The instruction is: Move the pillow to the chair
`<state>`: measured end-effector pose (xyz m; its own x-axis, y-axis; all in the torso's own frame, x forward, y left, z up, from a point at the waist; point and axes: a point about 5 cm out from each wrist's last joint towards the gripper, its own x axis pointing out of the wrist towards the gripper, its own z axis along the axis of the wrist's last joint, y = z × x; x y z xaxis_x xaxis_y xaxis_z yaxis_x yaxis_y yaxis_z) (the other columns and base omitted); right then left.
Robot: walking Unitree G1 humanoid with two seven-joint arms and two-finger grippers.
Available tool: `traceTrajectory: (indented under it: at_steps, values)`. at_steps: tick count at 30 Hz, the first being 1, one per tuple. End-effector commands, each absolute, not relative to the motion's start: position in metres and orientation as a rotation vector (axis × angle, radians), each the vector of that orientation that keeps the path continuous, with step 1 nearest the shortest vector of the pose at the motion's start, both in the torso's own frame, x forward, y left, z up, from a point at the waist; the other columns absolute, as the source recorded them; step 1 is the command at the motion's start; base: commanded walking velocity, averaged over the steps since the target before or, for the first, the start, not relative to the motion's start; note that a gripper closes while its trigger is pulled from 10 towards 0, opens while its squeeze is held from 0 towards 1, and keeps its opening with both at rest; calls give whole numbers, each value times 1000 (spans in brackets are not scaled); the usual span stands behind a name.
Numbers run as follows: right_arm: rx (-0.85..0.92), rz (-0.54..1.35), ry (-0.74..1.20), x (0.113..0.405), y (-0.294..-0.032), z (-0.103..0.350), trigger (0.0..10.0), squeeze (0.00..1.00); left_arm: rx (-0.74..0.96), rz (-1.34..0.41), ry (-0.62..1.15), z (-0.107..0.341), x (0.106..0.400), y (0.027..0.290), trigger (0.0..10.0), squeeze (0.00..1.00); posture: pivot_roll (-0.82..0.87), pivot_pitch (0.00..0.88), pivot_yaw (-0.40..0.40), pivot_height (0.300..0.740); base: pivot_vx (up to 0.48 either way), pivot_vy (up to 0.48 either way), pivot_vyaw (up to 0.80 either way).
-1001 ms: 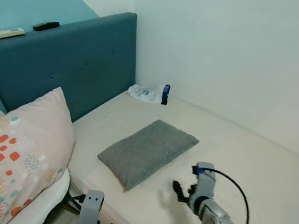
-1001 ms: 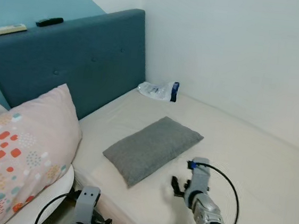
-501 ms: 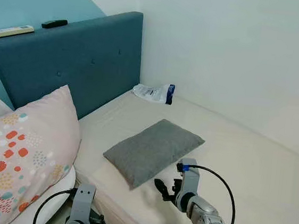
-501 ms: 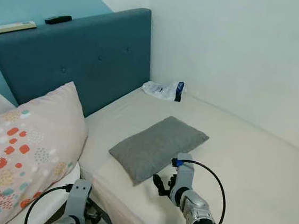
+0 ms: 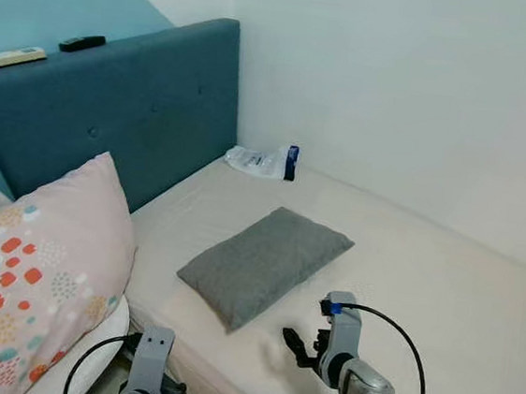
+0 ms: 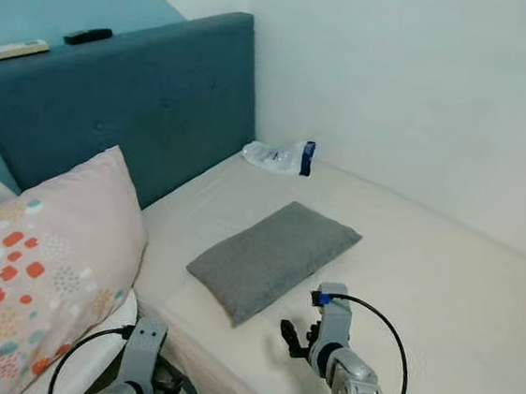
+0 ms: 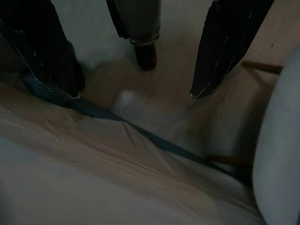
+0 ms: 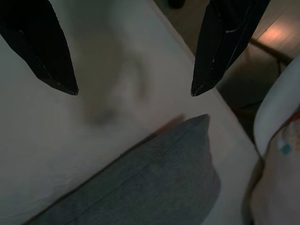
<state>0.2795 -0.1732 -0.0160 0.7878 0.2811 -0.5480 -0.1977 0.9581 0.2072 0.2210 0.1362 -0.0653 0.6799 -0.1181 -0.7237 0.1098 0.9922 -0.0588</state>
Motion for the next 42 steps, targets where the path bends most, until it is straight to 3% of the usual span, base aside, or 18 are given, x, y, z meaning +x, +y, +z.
traceTrajectory:
  at_steps: [1,42]
  values:
    - [158,274,626,276,-164,-20,10000,0,6,-114,836,-68,217,143,10000,0,-81,0,11,740,0,356,0]
    - [187,274,619,277,-161,-19,10000,0,53,-157,800,-64,224,132,10000,0,-91,0,17,740,0,-47,0]
